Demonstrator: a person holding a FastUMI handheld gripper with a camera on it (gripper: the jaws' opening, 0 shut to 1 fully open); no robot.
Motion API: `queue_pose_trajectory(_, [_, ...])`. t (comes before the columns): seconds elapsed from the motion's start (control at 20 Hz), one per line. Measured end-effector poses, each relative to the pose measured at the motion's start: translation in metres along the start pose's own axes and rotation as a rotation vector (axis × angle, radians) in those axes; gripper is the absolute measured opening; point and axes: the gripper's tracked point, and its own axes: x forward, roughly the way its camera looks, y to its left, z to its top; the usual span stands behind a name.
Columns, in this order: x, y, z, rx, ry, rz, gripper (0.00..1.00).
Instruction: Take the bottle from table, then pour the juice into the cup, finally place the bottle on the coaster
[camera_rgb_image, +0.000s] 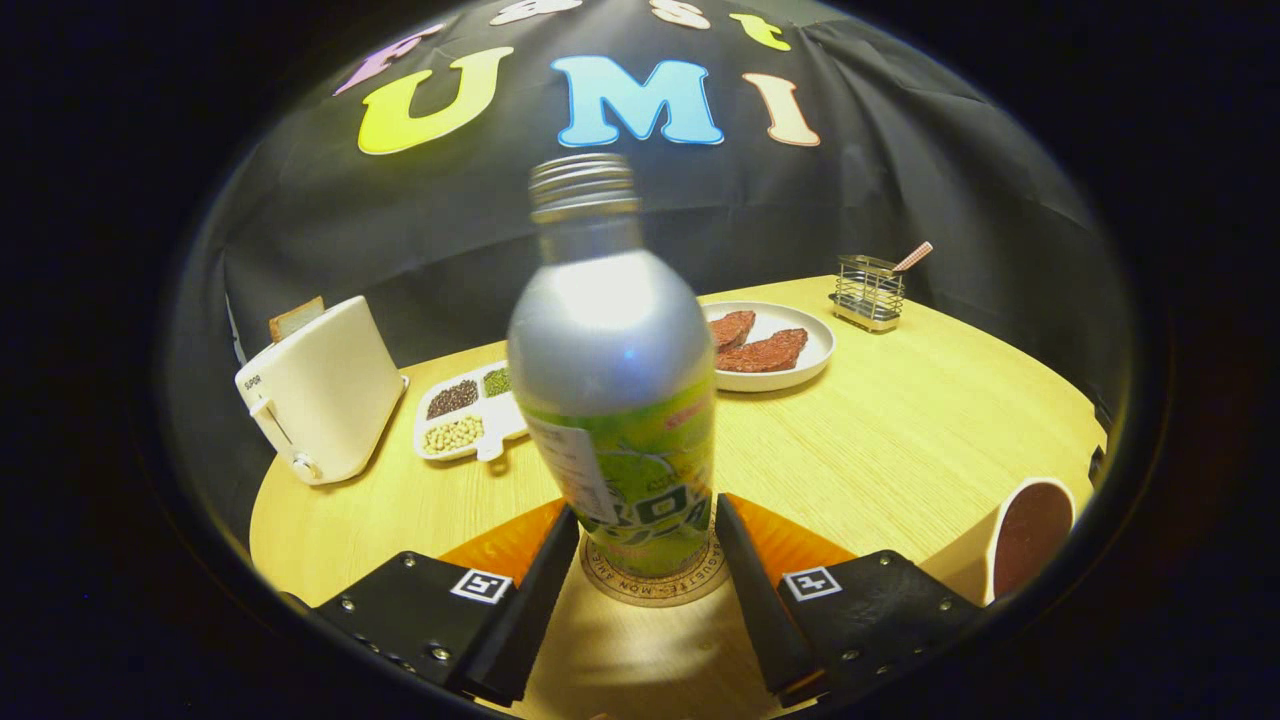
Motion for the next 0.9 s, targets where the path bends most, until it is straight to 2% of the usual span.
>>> queue_pose_trajectory(0.1, [-0.003,-0.004,-0.001,-0.007,0.002,-0.015,0.84])
queue_pose_trajectory(0.2, [-0.004,-0.003,-0.002,-0.011,0.004,-0.009,0.98])
queue_pose_trajectory(0.5, [-0.026,0.000,0.012,-0.025,-0.039,0.044,0.98])
queue_pose_trajectory(0.9, [-0.093,0.002,0.043,-0.081,-0.125,0.163,0.98])
